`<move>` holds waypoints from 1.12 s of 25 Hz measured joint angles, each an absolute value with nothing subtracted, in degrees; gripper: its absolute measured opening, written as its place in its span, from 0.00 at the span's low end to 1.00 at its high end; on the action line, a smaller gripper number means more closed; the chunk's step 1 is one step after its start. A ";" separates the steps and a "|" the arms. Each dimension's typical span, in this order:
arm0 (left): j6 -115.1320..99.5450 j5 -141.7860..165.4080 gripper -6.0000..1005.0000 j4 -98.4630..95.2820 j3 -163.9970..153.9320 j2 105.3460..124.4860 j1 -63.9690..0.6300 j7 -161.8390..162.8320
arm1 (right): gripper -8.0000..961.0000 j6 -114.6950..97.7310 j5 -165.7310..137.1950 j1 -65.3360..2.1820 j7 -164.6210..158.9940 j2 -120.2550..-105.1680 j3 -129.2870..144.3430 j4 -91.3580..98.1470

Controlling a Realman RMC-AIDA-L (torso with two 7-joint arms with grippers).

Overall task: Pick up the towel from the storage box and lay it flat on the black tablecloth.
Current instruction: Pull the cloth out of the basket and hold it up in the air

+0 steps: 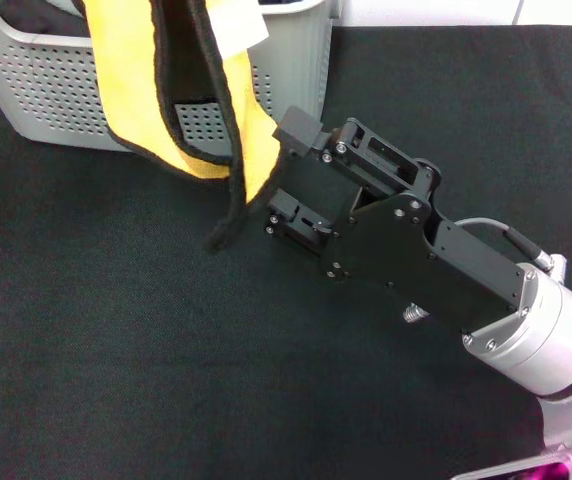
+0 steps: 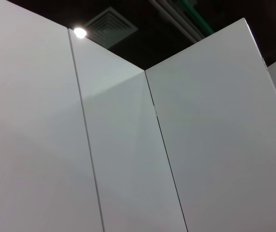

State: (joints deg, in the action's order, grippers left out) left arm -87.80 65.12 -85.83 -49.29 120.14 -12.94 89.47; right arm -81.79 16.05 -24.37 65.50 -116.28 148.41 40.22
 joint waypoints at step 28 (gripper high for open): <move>-87.80 65.13 0.05 -85.16 -49.31 120.14 -13.00 89.47 | 0.48 -81.38 15.44 -24.93 65.57 -116.28 150.66 40.66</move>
State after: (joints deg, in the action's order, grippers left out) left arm -87.80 65.13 -85.16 -49.31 120.14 -13.00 89.47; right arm -81.38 15.44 -24.93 65.57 -116.28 150.66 40.66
